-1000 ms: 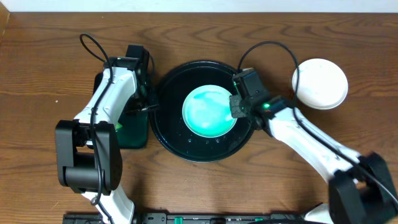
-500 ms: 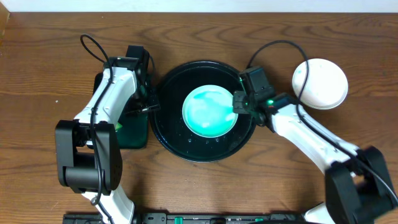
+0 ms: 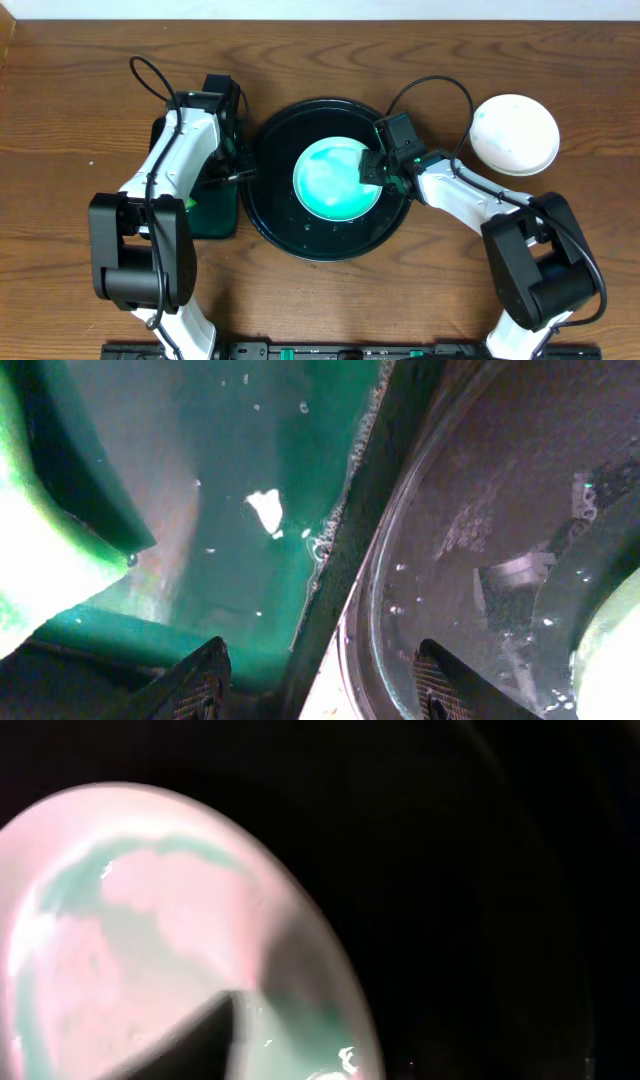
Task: Clean dirty plates on tray and stack at the side
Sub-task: 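Lift and tilt the pale green plate upright with the right gripper, then swing the upright plate over the tray toward the right side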
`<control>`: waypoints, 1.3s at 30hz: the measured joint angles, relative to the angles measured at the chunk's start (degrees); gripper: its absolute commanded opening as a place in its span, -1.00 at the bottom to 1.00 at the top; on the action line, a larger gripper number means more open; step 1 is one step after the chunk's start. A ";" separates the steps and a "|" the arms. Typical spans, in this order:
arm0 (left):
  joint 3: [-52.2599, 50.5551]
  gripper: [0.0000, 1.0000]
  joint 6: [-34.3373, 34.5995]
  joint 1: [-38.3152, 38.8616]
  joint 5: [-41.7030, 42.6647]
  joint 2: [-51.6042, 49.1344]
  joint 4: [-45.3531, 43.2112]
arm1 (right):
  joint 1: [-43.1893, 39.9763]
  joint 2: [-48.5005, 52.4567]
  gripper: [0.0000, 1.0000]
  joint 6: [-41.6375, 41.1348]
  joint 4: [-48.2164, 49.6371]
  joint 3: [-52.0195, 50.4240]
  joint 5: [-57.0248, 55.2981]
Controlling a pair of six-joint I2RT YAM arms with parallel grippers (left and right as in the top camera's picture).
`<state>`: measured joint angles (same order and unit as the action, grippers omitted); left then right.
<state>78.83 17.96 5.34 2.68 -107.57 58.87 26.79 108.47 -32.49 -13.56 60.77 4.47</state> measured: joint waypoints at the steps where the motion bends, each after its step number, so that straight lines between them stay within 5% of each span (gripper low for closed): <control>1: 0.00 0.20 0.00 0.02 0.00 0.00 0.22 | -0.13 0.42 -0.98 0.00 0.17 0.04 -0.52; 10: 0.00 0.22 0.00 0.02 0.00 0.00 1.11 | -0.96 0.68 -0.98 0.85 0.50 0.04 1.31; 18: 0.00 0.47 0.00 0.00 0.00 0.00 1.42 | -0.50 -2.01 -0.97 8.20 -0.33 -0.22 -1.20; 27: 0.00 0.59 0.02 0.02 0.00 0.00 1.53 | 3.26 -16.39 -0.97 22.45 -1.57 -0.39 -17.05; 39: 0.00 0.61 0.00 0.02 0.00 0.00 1.55 | 9.57 -19.43 -0.98 37.73 -0.72 -0.42 -36.50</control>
<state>78.83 17.96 5.37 2.68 -107.57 60.42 36.36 89.03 5.23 -14.28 60.36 -32.03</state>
